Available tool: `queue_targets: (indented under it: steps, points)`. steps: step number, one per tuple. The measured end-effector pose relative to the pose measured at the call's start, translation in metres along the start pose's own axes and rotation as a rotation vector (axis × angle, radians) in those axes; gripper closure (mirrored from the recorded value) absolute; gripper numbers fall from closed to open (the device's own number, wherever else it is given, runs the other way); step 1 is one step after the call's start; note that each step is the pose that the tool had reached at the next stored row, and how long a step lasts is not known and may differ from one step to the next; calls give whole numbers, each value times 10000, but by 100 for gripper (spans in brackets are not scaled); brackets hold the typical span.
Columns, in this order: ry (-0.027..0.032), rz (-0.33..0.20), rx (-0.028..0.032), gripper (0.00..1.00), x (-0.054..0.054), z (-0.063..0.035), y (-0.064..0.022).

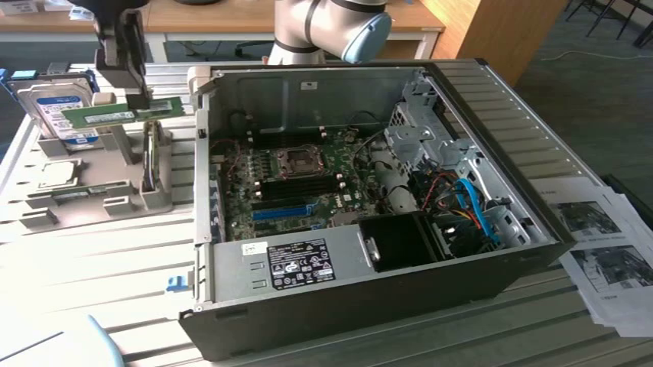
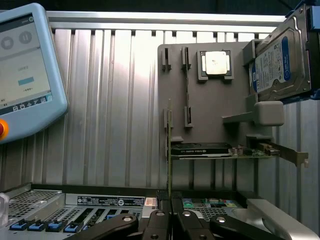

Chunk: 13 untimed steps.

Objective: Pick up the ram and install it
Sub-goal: 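Pick up the ram and move it above insertion slot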

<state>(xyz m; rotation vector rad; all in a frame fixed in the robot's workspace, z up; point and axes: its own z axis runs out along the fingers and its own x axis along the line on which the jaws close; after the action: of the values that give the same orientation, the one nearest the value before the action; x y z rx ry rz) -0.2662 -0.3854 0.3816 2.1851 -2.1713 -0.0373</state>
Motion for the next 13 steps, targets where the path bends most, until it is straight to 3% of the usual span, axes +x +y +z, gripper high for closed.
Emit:
queue_targets:
  steps: [13]
  points:
    - [-1,0,-18,89,1,-14,-231]
